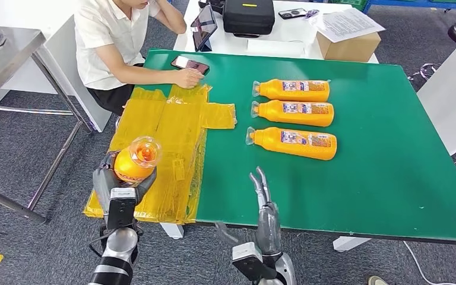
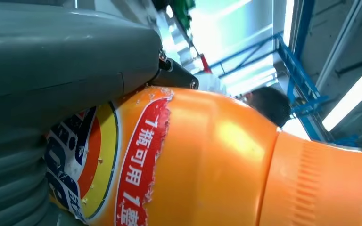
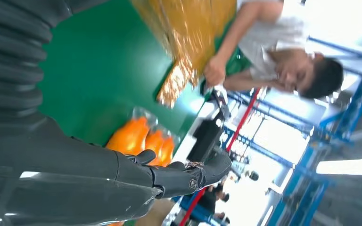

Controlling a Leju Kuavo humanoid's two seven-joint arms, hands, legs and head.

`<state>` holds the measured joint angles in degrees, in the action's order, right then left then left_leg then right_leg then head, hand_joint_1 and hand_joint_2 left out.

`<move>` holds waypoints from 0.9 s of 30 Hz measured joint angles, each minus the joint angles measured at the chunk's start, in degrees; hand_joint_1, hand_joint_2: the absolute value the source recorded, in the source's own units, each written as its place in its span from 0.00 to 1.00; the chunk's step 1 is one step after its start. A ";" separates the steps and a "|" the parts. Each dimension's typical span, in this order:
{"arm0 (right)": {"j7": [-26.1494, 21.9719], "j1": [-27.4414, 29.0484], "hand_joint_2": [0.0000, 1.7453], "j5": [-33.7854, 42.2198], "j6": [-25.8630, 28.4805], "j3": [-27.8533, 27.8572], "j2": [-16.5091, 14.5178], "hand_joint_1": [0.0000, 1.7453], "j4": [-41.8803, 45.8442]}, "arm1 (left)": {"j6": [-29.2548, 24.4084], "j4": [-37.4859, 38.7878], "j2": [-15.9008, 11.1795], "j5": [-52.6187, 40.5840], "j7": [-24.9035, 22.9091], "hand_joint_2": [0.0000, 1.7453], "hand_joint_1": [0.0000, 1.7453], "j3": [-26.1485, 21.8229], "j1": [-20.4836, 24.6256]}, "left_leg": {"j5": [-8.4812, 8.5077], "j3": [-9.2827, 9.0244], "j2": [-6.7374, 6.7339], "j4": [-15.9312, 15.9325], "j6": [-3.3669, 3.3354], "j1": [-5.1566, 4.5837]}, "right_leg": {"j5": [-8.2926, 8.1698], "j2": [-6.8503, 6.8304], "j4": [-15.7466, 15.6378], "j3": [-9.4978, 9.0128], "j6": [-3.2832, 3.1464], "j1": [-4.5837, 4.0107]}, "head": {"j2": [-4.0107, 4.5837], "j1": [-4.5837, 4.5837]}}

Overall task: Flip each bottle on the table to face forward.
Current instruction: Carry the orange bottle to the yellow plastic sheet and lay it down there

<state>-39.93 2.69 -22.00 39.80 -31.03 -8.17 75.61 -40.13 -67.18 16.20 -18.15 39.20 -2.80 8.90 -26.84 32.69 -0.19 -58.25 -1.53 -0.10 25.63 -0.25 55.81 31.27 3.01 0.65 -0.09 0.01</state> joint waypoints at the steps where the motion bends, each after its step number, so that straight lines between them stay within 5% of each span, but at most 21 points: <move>1: -0.02 0.39 1.00 0.67 0.01 0.65 0.11 0.00 0.99 | -0.02 0.31 0.13 -4.18 -1.09 1.00 1.00 -1.02 0.12 | 0.01 -0.01 0.00 0.00 0.01 0.00 | 0.00 0.00 0.00 0.00 0.00 0.00 | 0.00 0.00; 8: -0.03 0.59 1.00 5.53 -3.45 2.75 0.90 0.00 3.68 | -0.02 7.85 -1.55 -36.37 -15.92 1.00 1.00 -4.40 3.60 | 0.10 -0.03 0.01 0.00 0.11 0.01 | -0.01 0.01 0.12 0.00 0.00 -0.01 | 0.00 0.01; 14: -0.07 0.15 1.00 5.75 -4.65 2.96 1.30 0.00 4.02 | 0.95 13.18 -3.71 -48.28 -22.61 1.00 1.00 -3.74 6.37 | 0.10 -0.01 0.05 0.00 0.11 0.01 | -0.01 -0.02 0.15 0.04 0.00 -0.01 | 0.00 0.01; 19: -0.07 -0.16 1.00 7.04 -6.40 3.14 1.33 0.00 4.36 | 7.16 19.32 -5.38 -45.56 -23.36 1.00 1.00 -0.96 9.31 | 0.10 -0.01 0.08 0.00 0.11 0.01 | -0.01 -0.06 0.15 0.01 0.00 0.00 | 0.00 0.01; 23: -0.07 -0.19 1.00 8.72 -7.82 3.32 1.37 0.00 4.44 | 13.05 22.88 -6.75 -42.16 -21.56 1.00 0.02 0.95 12.19 | 0.12 -0.11 0.24 0.00 0.12 0.00 | 0.00 -0.24 0.15 -0.14 -0.01 0.01 | 0.00 0.01; 27: -0.07 -0.21 1.00 9.91 -8.96 3.52 1.52 0.00 4.45 | 19.53 24.33 -7.91 -38.27 -18.53 1.00 0.00 2.71 13.89 | 0.20 -0.16 0.30 0.01 0.13 0.00 | 0.00 -0.28 0.17 -0.20 -0.01 0.01 | 0.00 0.01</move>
<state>-40.00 2.47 -12.09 30.84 -27.51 -6.64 80.06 -20.60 -42.86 8.28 -56.42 20.67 -0.09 22.79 -26.65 32.53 0.11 -58.24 -1.40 -0.10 25.62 -0.53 55.98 31.07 3.00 0.65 -0.09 0.02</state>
